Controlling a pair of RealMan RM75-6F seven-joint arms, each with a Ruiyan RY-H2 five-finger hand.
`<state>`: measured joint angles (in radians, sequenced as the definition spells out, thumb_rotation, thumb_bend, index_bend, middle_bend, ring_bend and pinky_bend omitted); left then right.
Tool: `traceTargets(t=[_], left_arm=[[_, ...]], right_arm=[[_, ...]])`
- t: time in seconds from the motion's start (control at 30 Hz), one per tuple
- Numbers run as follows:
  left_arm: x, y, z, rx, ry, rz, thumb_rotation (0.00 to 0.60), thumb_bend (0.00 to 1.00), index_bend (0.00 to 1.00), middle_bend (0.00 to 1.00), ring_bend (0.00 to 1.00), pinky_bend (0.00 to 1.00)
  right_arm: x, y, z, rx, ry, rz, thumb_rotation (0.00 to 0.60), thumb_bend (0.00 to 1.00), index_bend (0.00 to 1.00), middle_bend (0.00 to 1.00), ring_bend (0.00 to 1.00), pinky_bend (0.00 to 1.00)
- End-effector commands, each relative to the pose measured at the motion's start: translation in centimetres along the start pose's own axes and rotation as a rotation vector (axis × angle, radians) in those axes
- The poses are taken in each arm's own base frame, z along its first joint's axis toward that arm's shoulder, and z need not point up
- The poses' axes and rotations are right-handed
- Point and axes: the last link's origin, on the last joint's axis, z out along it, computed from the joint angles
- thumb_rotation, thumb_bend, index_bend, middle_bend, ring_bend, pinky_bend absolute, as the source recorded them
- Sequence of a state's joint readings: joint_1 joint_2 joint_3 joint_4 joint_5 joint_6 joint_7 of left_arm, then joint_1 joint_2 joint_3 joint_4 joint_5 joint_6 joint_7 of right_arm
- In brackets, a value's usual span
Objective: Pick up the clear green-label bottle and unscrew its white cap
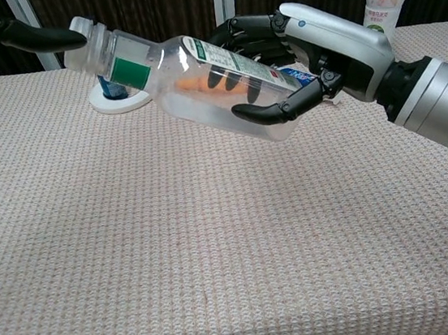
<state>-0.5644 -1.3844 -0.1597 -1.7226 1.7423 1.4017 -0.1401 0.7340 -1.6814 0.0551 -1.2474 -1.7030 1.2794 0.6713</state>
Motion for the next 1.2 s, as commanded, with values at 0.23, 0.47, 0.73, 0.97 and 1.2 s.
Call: traceTargets(t=[0.23, 0.47, 0.73, 0.97, 1.2], left_arm=[[0.0, -0.25, -0.83, 0.01, -0.008, 0.008, 0.6, 0.06, 0.19, 0.08, 0.01, 0.01], [-0.13, -0.56, -1.07, 0.022, -0.012, 0.009, 0.6, 0.06, 0.19, 0.08, 0.01, 0.01], [-0.09, -0.28, -0.62, 0.011, -0.005, -0.002, 0.6, 0.06, 0.19, 0.08, 0.01, 0.01], [-0.04, 0.06, -0.26, 0.001, -0.003, -0.006, 0.6, 0.06, 0.19, 0.08, 0.01, 0.01], [-0.12, 0.15, -0.57, -0.001, -0.014, -0.002, 0.6, 0.06, 0.19, 0.08, 0.01, 0.01]], right_arm=[[0.47, 0.09, -0.04, -0.001, 0.02, 0.002, 0.6, 0.58, 0.66, 0.53, 0.35, 0.55], [0.63, -0.04, -0.23, 0.006, 0.026, 0.007, 0.6, 0.58, 0.66, 0.53, 0.35, 0.55], [0.32, -0.13, -0.2, 0.007, 0.017, 0.01, 0.6, 0.58, 0.66, 0.53, 0.35, 0.55], [0.29, -0.11, -0.21, 0.006, 0.017, 0.01, 0.6, 0.58, 0.66, 0.53, 0.35, 0.55], [0.5, 0.0, -0.27, 0.003, 0.023, 0.008, 0.6, 0.58, 0.66, 0.53, 0.35, 0.55]])
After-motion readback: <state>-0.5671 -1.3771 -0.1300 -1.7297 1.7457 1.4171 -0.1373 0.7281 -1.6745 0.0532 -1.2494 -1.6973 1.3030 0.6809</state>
